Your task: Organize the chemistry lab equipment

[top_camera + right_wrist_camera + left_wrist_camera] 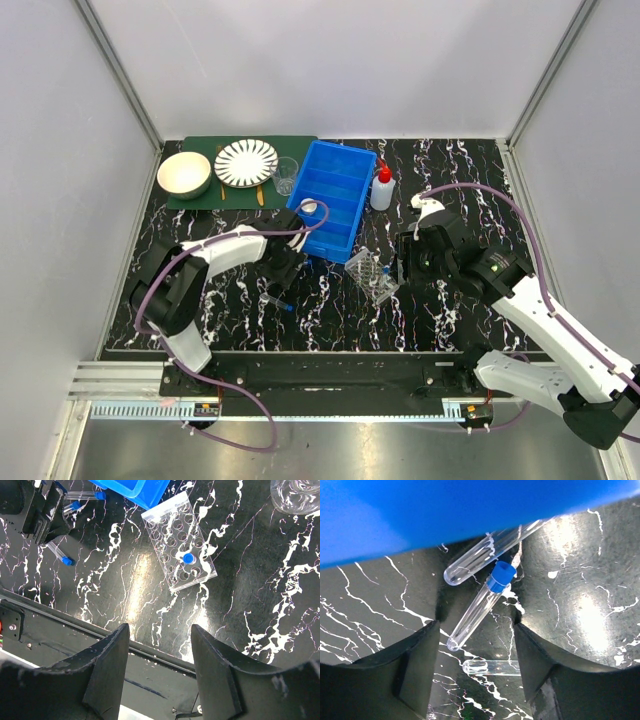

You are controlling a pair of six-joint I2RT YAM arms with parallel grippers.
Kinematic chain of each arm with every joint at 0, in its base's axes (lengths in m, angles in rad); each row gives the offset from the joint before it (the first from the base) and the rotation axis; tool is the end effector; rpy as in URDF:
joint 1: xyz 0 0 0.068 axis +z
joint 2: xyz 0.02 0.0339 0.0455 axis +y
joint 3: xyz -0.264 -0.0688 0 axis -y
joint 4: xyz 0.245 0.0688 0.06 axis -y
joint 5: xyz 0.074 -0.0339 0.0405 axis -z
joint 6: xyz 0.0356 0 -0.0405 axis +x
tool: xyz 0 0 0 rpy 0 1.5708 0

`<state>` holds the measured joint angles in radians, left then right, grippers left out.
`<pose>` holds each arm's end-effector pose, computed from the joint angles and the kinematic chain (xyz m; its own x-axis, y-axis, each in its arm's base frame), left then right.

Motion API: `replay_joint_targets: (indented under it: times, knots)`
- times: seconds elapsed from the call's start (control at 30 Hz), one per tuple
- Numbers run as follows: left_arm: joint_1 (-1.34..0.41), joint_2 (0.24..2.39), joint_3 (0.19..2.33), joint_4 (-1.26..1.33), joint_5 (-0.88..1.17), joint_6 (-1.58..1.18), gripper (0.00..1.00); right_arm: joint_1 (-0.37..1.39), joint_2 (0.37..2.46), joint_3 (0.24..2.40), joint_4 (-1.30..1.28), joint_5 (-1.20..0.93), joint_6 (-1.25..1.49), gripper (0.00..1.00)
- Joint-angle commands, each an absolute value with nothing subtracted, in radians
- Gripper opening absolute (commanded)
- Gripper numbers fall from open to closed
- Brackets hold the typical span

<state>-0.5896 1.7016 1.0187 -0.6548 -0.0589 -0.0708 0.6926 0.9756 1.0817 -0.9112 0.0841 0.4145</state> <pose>0.2569 -0.1693 0.1606 -0.8451 0.4804 -0.2345 0.4852 0.8735 0.0408 0.1444 0.1159 0.3388 -0.7460 -0.0975 -0.6587 -0.3180 0.9213 0.2237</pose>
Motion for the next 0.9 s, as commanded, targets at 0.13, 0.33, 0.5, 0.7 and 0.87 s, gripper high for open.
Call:
replay_joint_targets:
  times: [0.13, 0.33, 0.5, 0.7, 0.87]
  knots:
    - [-0.591, 1.721, 1.014, -0.634, -0.011, -0.06, 0.48, 0.69, 0.971, 1.106, -0.9, 0.086, 0.397, 0.58]
    - [-0.589, 1.724, 1.017, -0.64, -0.006, -0.066, 0.4, 0.69, 0.96, 1.104, -0.908, 0.087, 0.403, 0.57]
    - [-0.589, 1.724, 1.016, -0.644, 0.028, -0.069, 0.29, 0.69, 0.954, 1.104, -0.913, 0.091, 0.411, 0.57]
    - [-0.603, 1.723, 1.017, -0.647, 0.061, -0.071, 0.0, 0.69, 0.954, 1.098, -0.916, 0.087, 0.425, 0.57]
    - [-0.627, 1.703, 1.016, -0.653, 0.071, -0.074, 0.0, 0.689, 0.963, 1.086, -0.914, 0.091, 0.434, 0.56]
